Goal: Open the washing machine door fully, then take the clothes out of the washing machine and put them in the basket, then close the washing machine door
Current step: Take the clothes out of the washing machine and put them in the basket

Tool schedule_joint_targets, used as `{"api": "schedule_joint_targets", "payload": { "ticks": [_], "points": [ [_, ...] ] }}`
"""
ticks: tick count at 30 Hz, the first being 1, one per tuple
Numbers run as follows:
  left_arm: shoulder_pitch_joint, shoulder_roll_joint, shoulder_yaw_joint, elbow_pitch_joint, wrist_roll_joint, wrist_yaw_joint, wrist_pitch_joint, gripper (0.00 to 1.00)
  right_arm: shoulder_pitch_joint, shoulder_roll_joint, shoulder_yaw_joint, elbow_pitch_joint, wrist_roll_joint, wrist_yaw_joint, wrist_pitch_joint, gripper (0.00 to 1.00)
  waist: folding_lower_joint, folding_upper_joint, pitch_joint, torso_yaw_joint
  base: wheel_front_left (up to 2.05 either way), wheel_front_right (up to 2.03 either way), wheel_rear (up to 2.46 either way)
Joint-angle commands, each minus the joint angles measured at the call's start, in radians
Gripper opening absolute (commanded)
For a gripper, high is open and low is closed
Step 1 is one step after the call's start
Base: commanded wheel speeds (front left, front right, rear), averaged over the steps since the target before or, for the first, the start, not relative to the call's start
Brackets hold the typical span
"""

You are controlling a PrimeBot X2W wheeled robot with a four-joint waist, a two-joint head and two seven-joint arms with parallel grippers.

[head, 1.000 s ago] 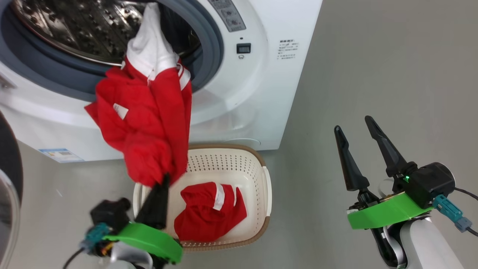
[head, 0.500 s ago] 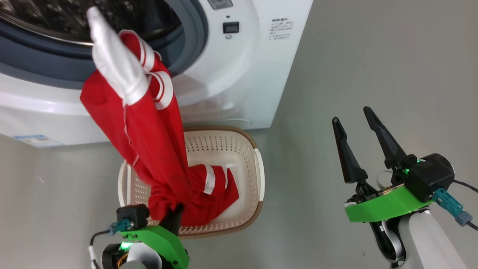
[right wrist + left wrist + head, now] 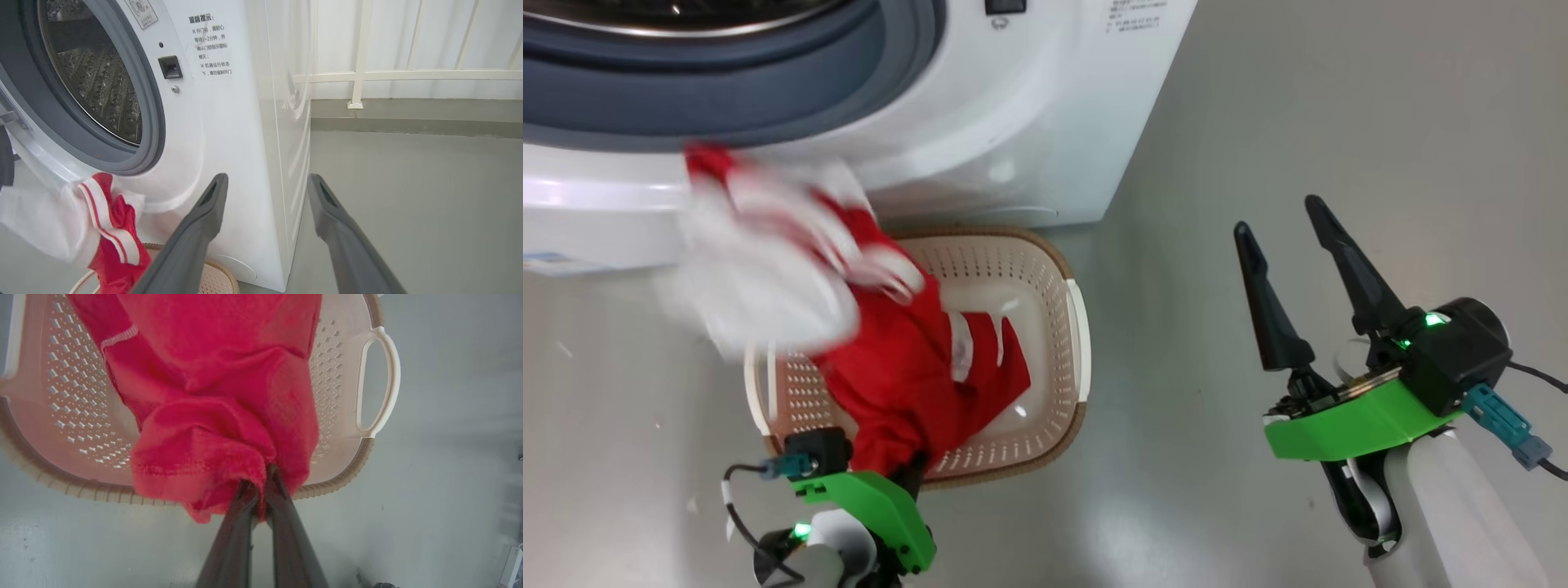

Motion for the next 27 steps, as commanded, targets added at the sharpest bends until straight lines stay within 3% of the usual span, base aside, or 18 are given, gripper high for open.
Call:
{"api": "schedule_joint_targets", "payload": {
  "ticks": [1,10,20,21,22,23,24,27],
  "points": [
    [-0.02,0.016,0.008,0.012,-0.016,-0.005,-0.004,0.0,-0.012,0.002,0.031,-0.023,-0.005,0.006,-0.006,1.0,0.0,0.0,0.035,-0.011,0.0,0.0,0.0],
    [-0.126,0.018,-0.019,0.149,-0.038,-0.006,-0.05,0.0,-0.038,0.002,0.048,-0.02,0.013,0.006,-0.006,1.0,0.0,0.0,0.086,-0.045,0.0,0.0,0.0],
    [-0.175,0.042,-0.026,0.195,-0.024,0.003,-0.119,0.0,-0.039,0.002,0.043,-0.012,0.027,0.006,-0.006,1.0,0.0,0.0,0.079,-0.055,0.0,0.0,0.0],
    [-0.18,0.043,-0.03,0.197,-0.018,0.007,-0.127,0.21,-0.039,0.002,0.043,-0.01,0.027,0.006,-0.006,1.0,0.0,0.0,0.074,-0.052,0.0,0.0,0.0],
    [-0.185,0.045,-0.033,0.198,-0.012,0.012,-0.134,0.3,-0.039,0.002,0.043,-0.009,0.027,0.006,-0.006,1.0,0.0,0.0,0.069,-0.049,0.0,0.0,0.0],
    [-0.189,0.047,-0.037,0.199,-0.006,0.014,-0.14,0.87,-0.039,0.002,0.042,-0.007,0.026,0.006,-0.006,1.0,0.0,0.0,0.063,-0.046,0.0,0.0,0.0],
    [-0.193,0.048,-0.039,0.199,-0.002,0.016,-0.146,1.0,-0.038,0.002,0.041,-0.006,0.025,0.006,-0.006,1.0,0.0,0.0,0.057,-0.042,0.0,0.0,0.0],
    [-0.207,0.056,-0.043,0.196,0.012,0.018,-0.16,1.0,-0.036,0.002,0.036,-0.002,0.021,0.006,-0.006,1.0,0.0,0.0,0.038,-0.029,0.0,0.0,0.0]
  ]
}}
